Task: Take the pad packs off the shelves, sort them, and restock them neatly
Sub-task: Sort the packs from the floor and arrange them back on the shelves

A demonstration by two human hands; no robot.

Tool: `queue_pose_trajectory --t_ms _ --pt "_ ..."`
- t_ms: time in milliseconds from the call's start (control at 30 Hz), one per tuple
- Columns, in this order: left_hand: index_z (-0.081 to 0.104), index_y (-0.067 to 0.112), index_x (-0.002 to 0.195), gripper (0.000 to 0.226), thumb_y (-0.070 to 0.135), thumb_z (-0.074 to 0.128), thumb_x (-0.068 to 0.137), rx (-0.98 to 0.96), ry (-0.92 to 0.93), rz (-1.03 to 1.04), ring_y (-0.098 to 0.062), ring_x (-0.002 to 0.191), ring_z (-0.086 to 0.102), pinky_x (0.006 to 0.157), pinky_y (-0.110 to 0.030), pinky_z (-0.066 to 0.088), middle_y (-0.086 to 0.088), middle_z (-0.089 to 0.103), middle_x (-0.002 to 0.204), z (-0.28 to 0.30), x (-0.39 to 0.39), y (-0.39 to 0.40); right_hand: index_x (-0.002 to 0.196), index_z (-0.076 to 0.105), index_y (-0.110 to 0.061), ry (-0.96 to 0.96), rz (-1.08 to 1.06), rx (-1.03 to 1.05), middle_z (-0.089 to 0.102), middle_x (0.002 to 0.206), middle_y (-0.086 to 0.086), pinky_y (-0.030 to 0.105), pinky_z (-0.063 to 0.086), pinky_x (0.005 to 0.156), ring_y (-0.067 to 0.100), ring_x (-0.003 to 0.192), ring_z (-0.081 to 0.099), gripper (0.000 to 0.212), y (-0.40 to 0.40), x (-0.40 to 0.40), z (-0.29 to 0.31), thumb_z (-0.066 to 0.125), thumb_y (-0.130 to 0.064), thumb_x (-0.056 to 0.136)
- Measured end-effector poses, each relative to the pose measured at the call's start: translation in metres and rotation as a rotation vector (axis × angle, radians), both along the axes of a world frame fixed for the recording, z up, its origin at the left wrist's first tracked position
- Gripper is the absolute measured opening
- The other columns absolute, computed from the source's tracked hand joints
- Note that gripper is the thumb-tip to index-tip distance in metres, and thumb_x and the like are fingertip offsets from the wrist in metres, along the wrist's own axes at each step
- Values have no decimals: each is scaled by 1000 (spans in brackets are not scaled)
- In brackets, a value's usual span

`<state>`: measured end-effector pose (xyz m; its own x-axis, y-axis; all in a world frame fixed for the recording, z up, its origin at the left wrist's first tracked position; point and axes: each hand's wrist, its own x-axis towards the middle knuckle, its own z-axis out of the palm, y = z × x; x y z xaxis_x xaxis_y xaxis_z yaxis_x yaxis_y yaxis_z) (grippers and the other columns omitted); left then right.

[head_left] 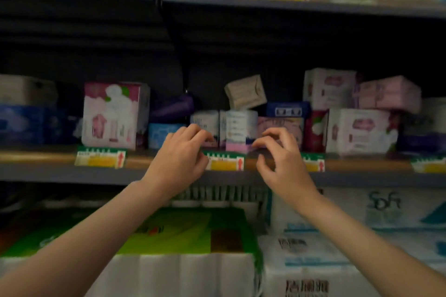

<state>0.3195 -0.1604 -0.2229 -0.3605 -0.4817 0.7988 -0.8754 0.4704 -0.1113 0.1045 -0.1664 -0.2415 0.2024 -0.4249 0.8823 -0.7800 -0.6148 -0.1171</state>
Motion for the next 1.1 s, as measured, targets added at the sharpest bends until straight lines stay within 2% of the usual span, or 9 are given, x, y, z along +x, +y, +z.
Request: queue_pose_trajectory --t_ms 167,267,433,567,633,767,933,1000,1100 --pt "51 19 125 37 19 51 88 36 -28 111 -21 109 47 87 -33 34 1 50 120 27 9 -19 142 32 -16 110 -155 257 27 143 5 33 26 107 24 131 25 61 -69 9 55 59 -26 89" --pt "41 23 134 44 24 48 91 84 -28 193 -17 116 42 93 -30 30 5 44 128 42 15 -29 147 20 -16 189 -194 461 28 148 6 37 27 108 30 133 26 77 -120 17 77 63 -29 84" --pt "37 24 135 45 26 48 91 139 23 235 -17 117 43 94 -31 31 4 45 128 58 13 -51 138 39 -17 67 -162 630 43 137 9 37 41 99 28 122 45 63 -155 22 85 64 -23 81" --pt "38 22 137 47 25 50 92 228 154 182 -24 122 45 97 -38 38 -3 46 134 72 -12 -82 139 37 -13 -2 21 586 43 137 10 27 38 94 25 124 43 57 -141 10 96 58 -9 87" --pt "33 23 143 49 26 45 95 298 146 177 -25 128 40 100 -39 37 -3 39 143 77 -32 -101 141 35 -15 22 23 530 42 139 10 30 39 98 26 125 43 57 -132 -7 103 55 -11 88" --pt "16 21 149 55 28 36 99 424 -44 227 -21 138 28 106 -29 28 0 20 156 82 -73 -141 146 23 -19 294 -280 392 27 146 8 45 30 105 32 132 29 63 -127 -60 105 53 -23 91" --pt "23 17 146 61 29 50 93 521 -82 331 -24 129 39 103 -30 35 -8 31 147 76 -106 -166 148 17 -17 246 -556 356 13 156 9 42 18 114 28 142 15 71 -139 -132 96 56 -24 90" --pt "31 16 143 56 28 53 93 485 -99 357 -26 124 43 98 -30 36 -8 34 142 80 -114 -166 148 18 -13 235 -743 425 18 154 11 44 18 114 30 141 17 74 -146 -157 91 59 -24 87" --pt "41 14 133 42 26 52 94 457 -55 327 -25 118 48 88 -29 40 -9 42 136 89 -119 -164 136 36 -9 311 -905 420 42 138 11 37 31 106 28 128 38 59 -147 -175 91 61 -16 84"
